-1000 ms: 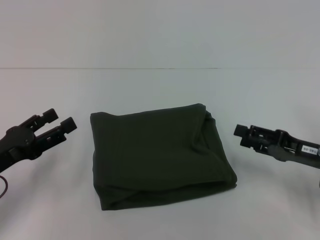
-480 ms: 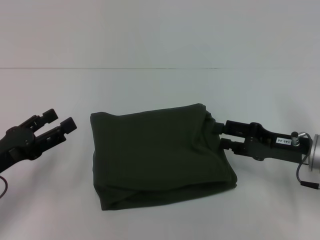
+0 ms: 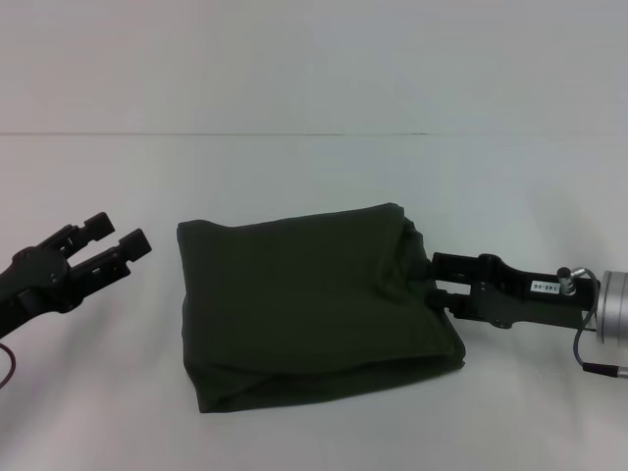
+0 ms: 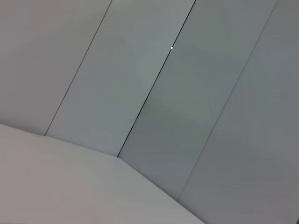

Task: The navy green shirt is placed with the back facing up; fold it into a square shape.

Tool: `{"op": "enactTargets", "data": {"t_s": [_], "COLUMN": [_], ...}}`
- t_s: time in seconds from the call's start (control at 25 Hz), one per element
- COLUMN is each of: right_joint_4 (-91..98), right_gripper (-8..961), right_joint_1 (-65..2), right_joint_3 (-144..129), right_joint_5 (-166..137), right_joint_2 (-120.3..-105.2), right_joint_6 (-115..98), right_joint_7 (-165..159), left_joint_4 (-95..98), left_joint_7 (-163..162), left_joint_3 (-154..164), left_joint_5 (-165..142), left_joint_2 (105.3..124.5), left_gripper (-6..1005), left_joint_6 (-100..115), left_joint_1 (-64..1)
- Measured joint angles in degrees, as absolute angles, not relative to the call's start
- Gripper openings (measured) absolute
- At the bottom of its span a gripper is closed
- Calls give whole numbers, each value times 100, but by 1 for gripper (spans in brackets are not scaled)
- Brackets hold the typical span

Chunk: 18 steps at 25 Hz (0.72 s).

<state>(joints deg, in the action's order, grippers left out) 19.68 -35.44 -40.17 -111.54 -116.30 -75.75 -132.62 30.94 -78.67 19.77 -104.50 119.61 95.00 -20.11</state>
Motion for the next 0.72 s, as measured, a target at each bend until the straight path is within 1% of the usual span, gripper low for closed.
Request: {"op": "enactTargets", "data": {"t_s": [0.72], "right_joint_4": [1916], "right_gripper": [726], "right_joint_1": [-3753], "right_joint_3": [-4207], "right_joint_5": [-11153], "right_joint_2": [-11743], "right_joint_6": [-7308], "right_joint_7": [-13283], "left_joint_4": [3094], "left_joint_7": [-7859], "left_joint_3": [1978], "left_joint_5": [-10450], "left_joint_2": [11961], "left_gripper": [905], "left_joint_6": [9474], "left_joint_1": [-2039]}}
